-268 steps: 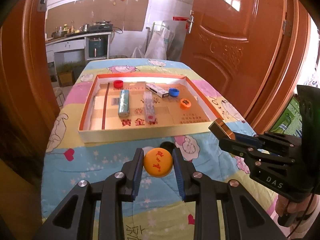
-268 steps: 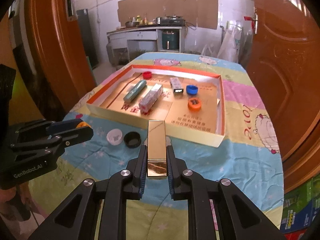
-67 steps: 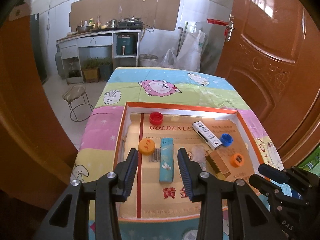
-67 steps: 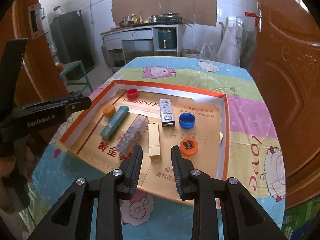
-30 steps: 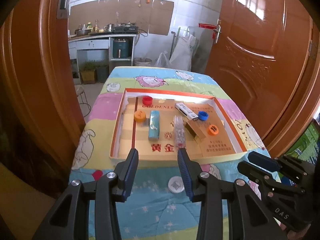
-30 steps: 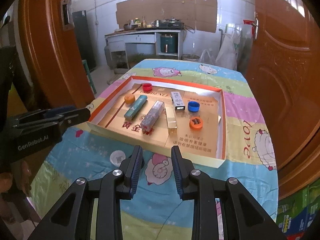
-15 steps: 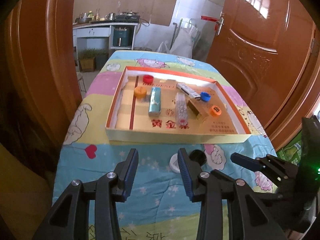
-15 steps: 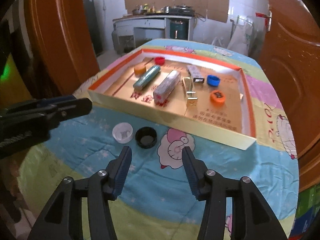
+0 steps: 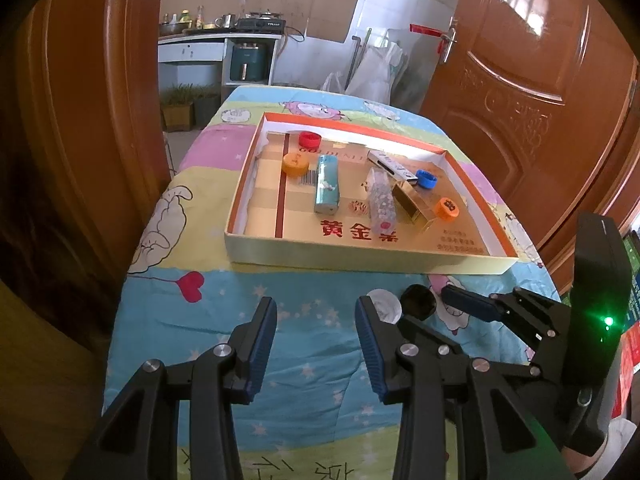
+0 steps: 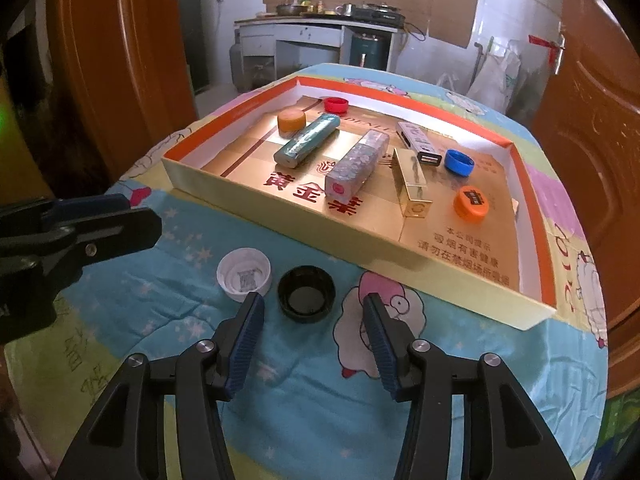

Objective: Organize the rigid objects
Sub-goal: 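Grasp the black cap with the right tool while the left tool grasps the white cap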

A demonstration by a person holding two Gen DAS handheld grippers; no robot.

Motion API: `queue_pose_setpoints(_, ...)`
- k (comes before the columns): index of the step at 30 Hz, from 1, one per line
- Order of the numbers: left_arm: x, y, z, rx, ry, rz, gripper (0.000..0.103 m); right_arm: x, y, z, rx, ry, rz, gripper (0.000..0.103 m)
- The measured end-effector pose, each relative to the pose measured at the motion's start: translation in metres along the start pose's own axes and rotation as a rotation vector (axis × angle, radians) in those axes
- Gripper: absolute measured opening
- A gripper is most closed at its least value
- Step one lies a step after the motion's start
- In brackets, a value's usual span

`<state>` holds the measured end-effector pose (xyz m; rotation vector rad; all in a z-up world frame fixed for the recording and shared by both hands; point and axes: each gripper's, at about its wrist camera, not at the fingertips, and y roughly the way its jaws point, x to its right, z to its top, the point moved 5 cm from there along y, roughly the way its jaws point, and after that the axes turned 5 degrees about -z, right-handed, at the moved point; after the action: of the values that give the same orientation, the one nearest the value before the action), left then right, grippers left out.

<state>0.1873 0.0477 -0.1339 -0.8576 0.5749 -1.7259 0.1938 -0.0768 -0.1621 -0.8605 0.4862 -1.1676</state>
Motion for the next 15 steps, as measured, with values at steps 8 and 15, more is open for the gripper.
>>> queue_pose_setpoints(8, 0.017, 0.015, -0.004, -0.047, 0.052, -0.047, 0.041, 0.008, -0.007, -0.005, 0.009, 0.012, -0.01, 0.03)
queue_pose_setpoints(15, 0.049, 0.041, -0.01, -0.099, 0.137, -0.059, 0.041, 0.045, -0.024, -0.023, 0.006, 0.102, -0.023, 0.03)
